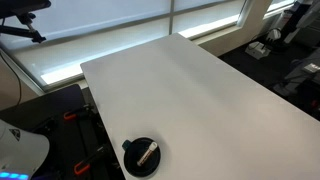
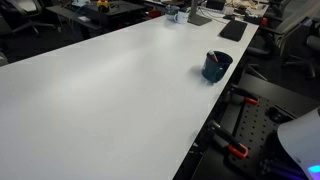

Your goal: Move the sharpie to the table

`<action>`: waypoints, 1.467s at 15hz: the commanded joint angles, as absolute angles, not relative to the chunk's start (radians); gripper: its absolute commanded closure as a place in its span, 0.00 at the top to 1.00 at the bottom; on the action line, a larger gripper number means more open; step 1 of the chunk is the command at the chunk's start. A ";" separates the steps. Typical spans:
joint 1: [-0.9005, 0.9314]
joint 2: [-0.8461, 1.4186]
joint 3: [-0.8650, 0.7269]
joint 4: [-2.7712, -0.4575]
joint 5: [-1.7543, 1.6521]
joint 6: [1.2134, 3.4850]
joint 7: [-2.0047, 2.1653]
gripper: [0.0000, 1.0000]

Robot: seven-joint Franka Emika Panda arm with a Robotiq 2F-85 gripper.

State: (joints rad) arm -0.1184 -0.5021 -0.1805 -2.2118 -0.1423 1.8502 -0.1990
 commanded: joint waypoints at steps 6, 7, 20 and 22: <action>-0.127 -0.480 -0.176 -2.301 -0.176 1.872 -0.202 1.00; -0.132 -0.474 -0.178 -2.324 -0.183 1.876 -0.200 1.00; -0.264 -0.393 -0.190 -2.584 -0.557 2.373 -0.144 1.00; -0.303 -0.388 -0.177 -2.608 -0.673 2.463 -0.085 1.00</action>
